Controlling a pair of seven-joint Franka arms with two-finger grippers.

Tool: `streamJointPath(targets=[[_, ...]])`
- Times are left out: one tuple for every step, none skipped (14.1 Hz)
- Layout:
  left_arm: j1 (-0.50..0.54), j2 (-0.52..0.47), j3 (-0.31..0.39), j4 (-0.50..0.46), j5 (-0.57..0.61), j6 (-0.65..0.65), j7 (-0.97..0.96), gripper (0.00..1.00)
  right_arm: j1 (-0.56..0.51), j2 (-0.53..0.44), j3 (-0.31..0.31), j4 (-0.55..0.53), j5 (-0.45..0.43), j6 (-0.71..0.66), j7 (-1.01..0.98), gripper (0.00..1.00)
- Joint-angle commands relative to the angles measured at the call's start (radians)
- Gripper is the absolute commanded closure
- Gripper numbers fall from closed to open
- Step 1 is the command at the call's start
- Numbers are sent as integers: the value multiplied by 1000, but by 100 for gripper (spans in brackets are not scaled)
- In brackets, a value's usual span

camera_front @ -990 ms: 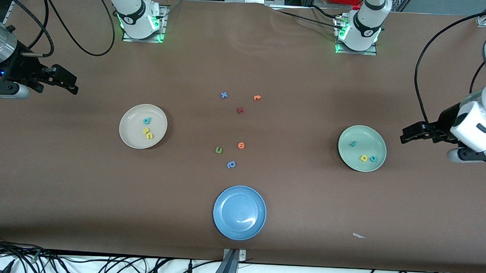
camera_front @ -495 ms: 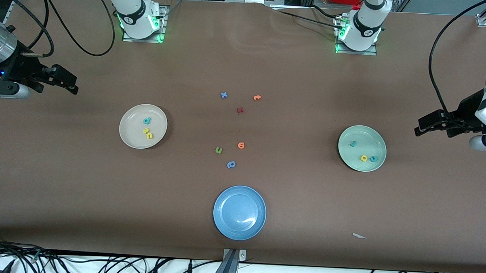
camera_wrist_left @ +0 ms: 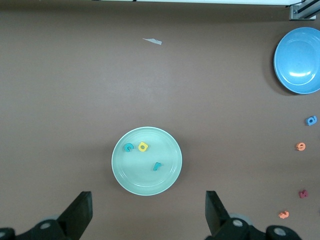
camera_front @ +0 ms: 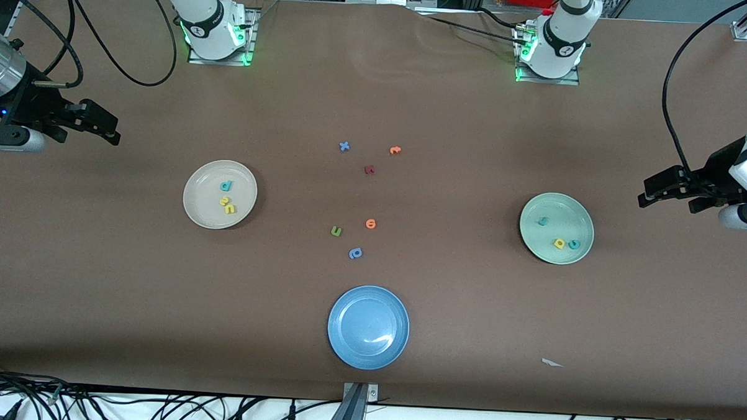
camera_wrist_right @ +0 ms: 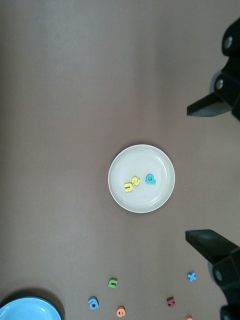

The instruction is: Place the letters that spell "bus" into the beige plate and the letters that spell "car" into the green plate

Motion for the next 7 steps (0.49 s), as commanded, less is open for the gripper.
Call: streamJointPath(targets=[[1,-12,4,8,-4,-2,38,1,-11,-17,8,-4,3,-14,-6,0],[-2,-9,3,11,42,-6,41,0,-11,-17,8,-4,3,-16,-6,0],[-11,-9,0,13,80,-6,35,0,-11,-17,8,-4,3,-16,-6,0],[-14,-7,0,13,94,-6,32,0,-11,-17,8,-4,4,-17,-6,0],[-13,-9,0,13,93,-6,32,0,-11,-17,6,-4,4,-17,-6,0],[-13,-9,0,13,82,-6,29,0,-11,-17,6,-4,4,-17,-6,0],[-8,-9,1,13,76,-6,32,0,-11,-17,6,-4,1,-17,-5,0]])
